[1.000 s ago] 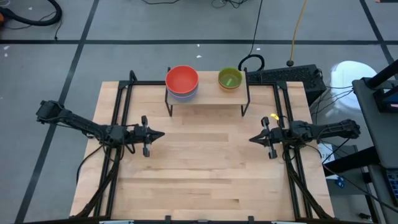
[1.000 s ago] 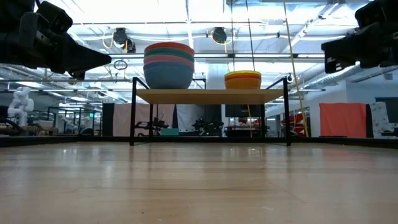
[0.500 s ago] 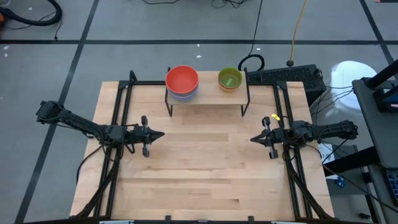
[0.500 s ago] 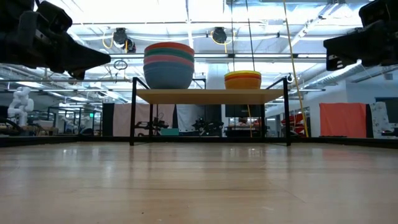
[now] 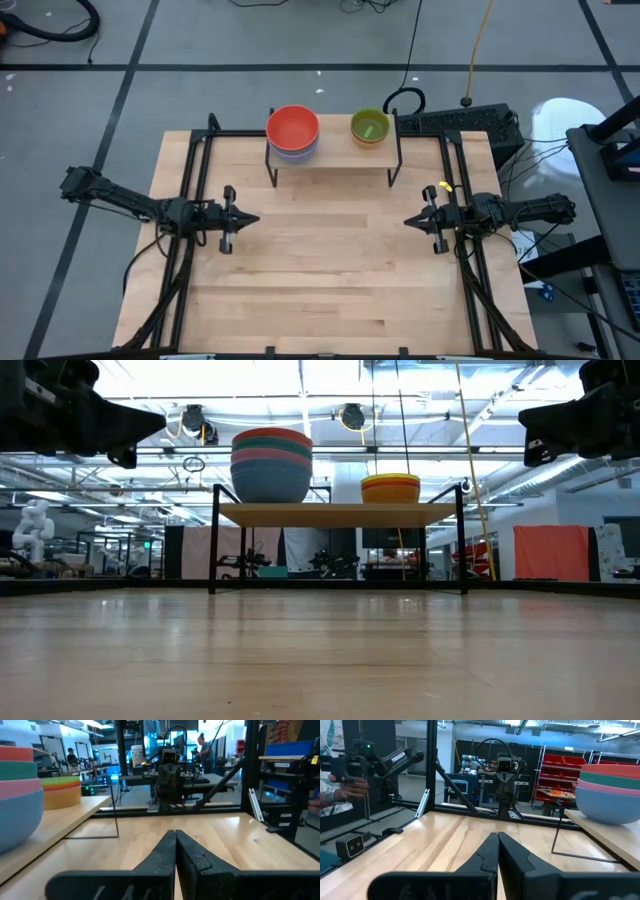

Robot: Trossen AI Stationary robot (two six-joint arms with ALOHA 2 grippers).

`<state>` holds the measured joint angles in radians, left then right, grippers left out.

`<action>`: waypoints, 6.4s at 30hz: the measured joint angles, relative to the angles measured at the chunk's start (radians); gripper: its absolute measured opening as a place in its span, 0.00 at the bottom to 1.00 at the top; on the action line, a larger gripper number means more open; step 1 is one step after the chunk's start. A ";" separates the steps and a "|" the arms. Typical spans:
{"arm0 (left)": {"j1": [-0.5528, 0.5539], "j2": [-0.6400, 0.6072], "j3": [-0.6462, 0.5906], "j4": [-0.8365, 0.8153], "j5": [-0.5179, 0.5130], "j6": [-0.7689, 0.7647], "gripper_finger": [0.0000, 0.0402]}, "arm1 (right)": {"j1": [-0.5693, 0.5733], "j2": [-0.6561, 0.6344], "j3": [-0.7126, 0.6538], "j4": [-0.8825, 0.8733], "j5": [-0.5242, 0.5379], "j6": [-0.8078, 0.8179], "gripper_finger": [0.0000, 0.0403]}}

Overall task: Place and stack bowls onto a shelf
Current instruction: Return to Home Position

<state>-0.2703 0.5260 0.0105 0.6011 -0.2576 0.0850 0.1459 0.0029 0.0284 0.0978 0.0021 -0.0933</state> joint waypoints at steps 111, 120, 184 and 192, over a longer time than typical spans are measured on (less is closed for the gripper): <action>0.218 -0.520 0.000 -0.563 0.183 0.015 0.02 | 0.000 0.000 0.000 0.002 0.000 0.000 0.00; 0.218 -0.520 0.000 -0.563 0.183 0.016 0.02 | 0.000 0.000 0.000 0.002 0.000 0.000 0.00; 0.218 -0.519 0.000 -0.563 0.183 0.016 0.02 | 0.000 0.000 0.000 0.002 0.000 0.000 0.00; 0.218 -0.520 0.000 -0.563 0.183 0.016 0.02 | 0.000 0.000 0.000 0.002 0.000 0.000 0.00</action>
<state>-0.0525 0.0065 0.0101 0.0380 -0.0744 0.1005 0.1458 0.0029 0.0280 0.1001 0.0017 -0.0936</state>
